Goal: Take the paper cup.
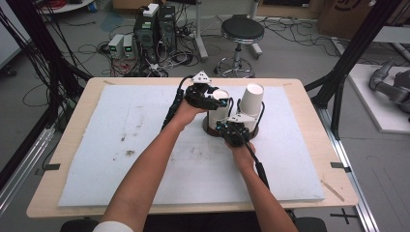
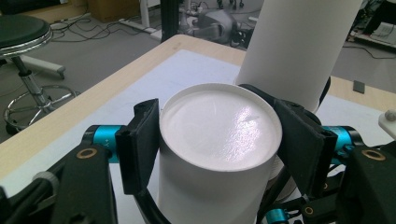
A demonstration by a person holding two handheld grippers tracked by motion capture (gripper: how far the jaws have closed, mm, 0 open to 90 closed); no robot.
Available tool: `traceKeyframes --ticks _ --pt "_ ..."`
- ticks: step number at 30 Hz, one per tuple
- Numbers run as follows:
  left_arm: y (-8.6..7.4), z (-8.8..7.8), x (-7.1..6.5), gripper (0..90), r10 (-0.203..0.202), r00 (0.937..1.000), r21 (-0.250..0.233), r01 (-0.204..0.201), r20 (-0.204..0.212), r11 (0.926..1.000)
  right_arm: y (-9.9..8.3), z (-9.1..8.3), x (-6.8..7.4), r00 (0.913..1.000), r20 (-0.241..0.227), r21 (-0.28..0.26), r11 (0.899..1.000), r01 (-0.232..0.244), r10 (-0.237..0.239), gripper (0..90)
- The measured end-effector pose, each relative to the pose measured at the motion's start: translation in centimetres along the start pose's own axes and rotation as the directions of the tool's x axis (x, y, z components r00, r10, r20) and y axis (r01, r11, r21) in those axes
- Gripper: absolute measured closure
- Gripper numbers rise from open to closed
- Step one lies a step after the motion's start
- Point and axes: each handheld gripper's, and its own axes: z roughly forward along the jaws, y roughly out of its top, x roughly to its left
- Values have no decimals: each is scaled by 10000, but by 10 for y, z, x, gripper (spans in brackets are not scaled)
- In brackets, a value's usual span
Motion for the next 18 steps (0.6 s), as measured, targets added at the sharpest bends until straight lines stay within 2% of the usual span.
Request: traceKeyframes --ticks 6,12,18 --pt "6 -7 0 351 -163 9999 -445 162 -19 9989 0 0 0 10000 -6 1 10000 -34 34 900" --pt "16 -19 -1 354 -518 9986 -1028 506 -90 9934 0 0 0 10000 17 17 10000 -31 31 900" --pt "28 -32 -1 355 -588 9982 -1535 562 -128 9866 0 0 0 10000 13 28 10000 -32 32 900"
